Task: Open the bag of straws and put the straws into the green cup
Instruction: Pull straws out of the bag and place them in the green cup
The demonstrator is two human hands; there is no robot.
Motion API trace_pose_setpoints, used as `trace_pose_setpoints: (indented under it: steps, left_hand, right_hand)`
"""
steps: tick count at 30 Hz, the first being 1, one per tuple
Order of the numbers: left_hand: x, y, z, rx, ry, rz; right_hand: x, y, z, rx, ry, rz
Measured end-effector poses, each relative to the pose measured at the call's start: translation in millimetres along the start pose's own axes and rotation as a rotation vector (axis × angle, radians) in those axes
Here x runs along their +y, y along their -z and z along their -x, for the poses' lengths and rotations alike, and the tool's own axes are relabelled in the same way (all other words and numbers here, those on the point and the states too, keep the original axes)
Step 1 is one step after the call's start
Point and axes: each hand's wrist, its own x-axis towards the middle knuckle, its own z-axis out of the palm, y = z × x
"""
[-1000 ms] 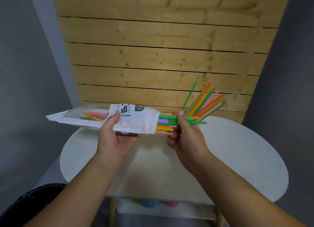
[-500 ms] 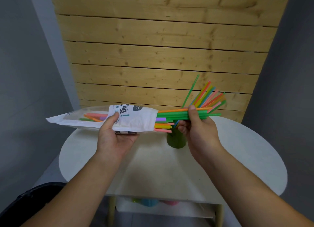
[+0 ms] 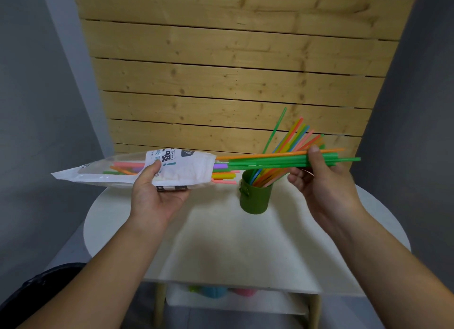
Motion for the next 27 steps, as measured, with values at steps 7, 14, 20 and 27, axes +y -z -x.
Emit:
trace_pose_setpoints:
  steps: [7,14,20,27]
  left_hand:
    - [0,1,-2,-0.003,-0.004,0.013]
    - [-6,1,-3,0.025,0.004,0.002]
    - [-9,0,-3,0.024,0.013,-0.013]
    - [-10,1,-4,0.012,0.014,-0.016]
  right_hand:
    - [-8,32,-12,0.103,0.043,0.056]
    - [-13,49,-14,0.171,0.134,0.166]
    - [-20,54,-14,0.251,0.293,0.415]
    - [-22,37,-7,0.129,0.393,0.775]
